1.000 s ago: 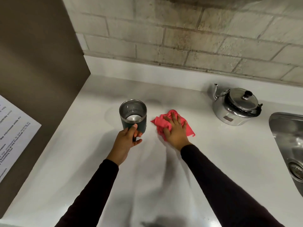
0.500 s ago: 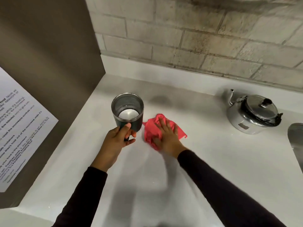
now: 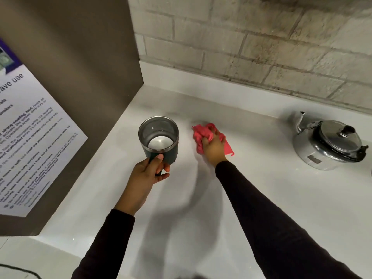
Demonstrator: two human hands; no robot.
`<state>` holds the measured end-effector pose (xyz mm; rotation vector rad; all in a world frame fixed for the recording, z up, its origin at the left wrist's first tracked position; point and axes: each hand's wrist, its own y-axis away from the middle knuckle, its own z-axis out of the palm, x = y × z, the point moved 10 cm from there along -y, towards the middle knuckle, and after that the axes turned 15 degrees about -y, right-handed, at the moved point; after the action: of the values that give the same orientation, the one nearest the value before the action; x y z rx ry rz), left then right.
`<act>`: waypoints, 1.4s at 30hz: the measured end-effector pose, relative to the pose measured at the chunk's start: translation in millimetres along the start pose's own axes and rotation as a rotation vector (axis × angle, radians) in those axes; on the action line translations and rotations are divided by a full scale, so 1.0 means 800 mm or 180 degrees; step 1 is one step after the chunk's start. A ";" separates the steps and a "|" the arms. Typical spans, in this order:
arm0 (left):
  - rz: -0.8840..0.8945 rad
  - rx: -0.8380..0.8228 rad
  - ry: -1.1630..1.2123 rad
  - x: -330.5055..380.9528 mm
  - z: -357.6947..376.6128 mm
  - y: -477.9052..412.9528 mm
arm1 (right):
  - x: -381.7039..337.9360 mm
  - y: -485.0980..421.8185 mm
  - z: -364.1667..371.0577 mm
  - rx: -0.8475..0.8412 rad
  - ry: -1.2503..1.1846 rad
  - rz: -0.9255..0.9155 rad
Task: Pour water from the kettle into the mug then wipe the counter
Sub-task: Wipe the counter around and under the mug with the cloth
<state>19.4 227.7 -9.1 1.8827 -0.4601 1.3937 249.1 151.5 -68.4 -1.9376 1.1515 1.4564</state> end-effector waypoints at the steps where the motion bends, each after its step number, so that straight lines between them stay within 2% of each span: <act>1: 0.0021 -0.0007 -0.0010 0.001 -0.001 0.002 | -0.005 -0.007 0.009 -0.0059 -0.0241 0.0194; 4: 0.0091 -0.0049 -0.0087 0.005 -0.004 0.005 | -0.028 0.000 0.064 -0.0843 -0.1475 0.0590; 5: 0.0124 -0.0053 -0.0112 0.006 -0.005 0.006 | -0.035 0.005 0.084 -0.1142 -0.1573 0.0619; 6: 0.0161 -0.0054 -0.0133 0.007 -0.007 0.006 | -0.038 0.012 0.098 -0.1363 -0.1098 0.0573; 8: 0.0224 -0.0038 -0.0153 0.009 -0.010 0.007 | -0.033 0.024 0.118 -0.1592 0.0642 -0.0127; 9: 0.0234 -0.0014 -0.0142 0.009 -0.012 0.007 | -0.031 0.037 0.128 -0.1687 0.1156 -0.0505; 12: 0.0232 0.0028 -0.0083 0.007 -0.017 0.006 | -0.022 0.091 0.143 -0.1991 0.1575 -0.1167; 16: 0.0207 0.0002 -0.0026 0.007 -0.014 0.002 | 0.010 0.140 0.120 -0.2097 0.1892 -0.1323; 21: 0.0190 -0.0034 -0.0071 0.009 0.001 -0.002 | 0.033 0.166 0.061 -0.1876 0.1678 -0.1151; 27: 0.0088 -0.0201 0.0003 -0.001 0.042 -0.010 | 0.057 0.186 -0.009 -0.0996 0.1362 -0.0699; 34: -0.0047 -0.0333 0.0068 -0.019 0.080 -0.024 | 0.074 0.198 -0.025 -0.0340 0.1276 -0.0452; 42: -0.0071 -0.0438 -0.0112 -0.033 0.096 -0.031 | 0.069 0.204 -0.028 -0.0136 0.1251 -0.0470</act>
<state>77.9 184.2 -53.2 1.7979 -0.5370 1.2831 131.2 26.1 -92.2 -2.3548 1.1119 1.0599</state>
